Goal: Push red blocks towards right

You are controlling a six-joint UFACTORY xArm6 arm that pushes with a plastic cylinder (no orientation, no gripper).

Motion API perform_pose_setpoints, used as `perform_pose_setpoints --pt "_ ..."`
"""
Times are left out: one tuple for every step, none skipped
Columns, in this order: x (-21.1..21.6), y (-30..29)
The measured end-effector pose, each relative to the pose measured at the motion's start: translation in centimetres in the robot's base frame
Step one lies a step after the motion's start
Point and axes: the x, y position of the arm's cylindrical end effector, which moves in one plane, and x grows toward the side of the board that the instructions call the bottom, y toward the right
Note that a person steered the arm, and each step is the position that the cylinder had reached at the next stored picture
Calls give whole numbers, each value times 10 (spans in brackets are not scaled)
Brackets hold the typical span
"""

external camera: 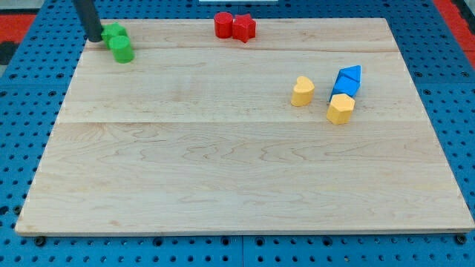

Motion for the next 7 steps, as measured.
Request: perform_pose_setpoints --pt "19 44" --pt "21 75" --pt "21 48" --pt "9 4" --pt "-13 44" --pt "-13 125" --pt "-13 203"
